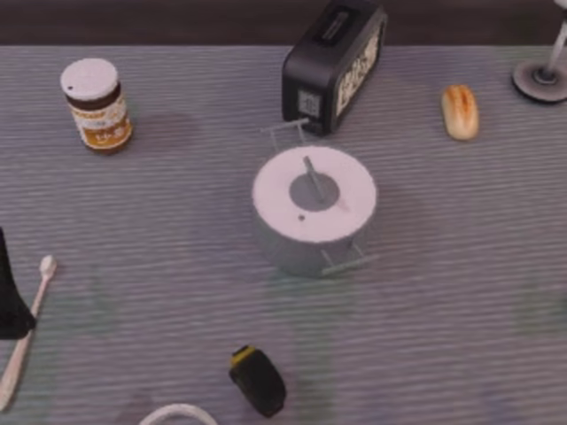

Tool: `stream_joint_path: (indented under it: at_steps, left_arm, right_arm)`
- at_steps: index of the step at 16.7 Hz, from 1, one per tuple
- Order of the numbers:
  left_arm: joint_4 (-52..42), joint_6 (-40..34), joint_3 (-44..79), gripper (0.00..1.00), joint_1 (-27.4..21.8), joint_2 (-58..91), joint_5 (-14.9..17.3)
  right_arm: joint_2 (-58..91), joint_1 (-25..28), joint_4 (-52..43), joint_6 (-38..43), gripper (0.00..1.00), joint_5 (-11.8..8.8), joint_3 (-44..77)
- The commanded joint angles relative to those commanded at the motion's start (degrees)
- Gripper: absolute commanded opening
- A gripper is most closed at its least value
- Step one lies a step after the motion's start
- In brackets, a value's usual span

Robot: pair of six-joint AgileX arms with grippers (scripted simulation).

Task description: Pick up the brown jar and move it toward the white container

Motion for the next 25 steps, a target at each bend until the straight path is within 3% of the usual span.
stream_joint_path:
  at_steps: [5, 10, 15, 25]
  left_arm:
    - [-1.68, 0.83, 2.76, 1.0, 0.17, 3.09, 0.08]
    - [-9.84, 5.07, 17.89, 1.0, 0.36, 18.63, 1.14]
    - [-22.1, 11.68, 42.72, 1.0, 0.22, 42.71, 3.26]
    - [-51.35, 27.33, 103.48, 1.0, 0.08, 100.89, 8.17]
  right_arm:
    - [0.0, 0.0, 0.0, 0.0, 1.0, 0.0, 0.0]
    - [0.0, 0.0, 0.0, 0.0, 1.0, 0.0, 0.0]
    - [0.0, 0.0, 0.0, 0.0, 1.0, 0.0, 0.0]
    - [0.0, 0.0, 0.0, 0.0, 1.0, 0.0, 0.0]
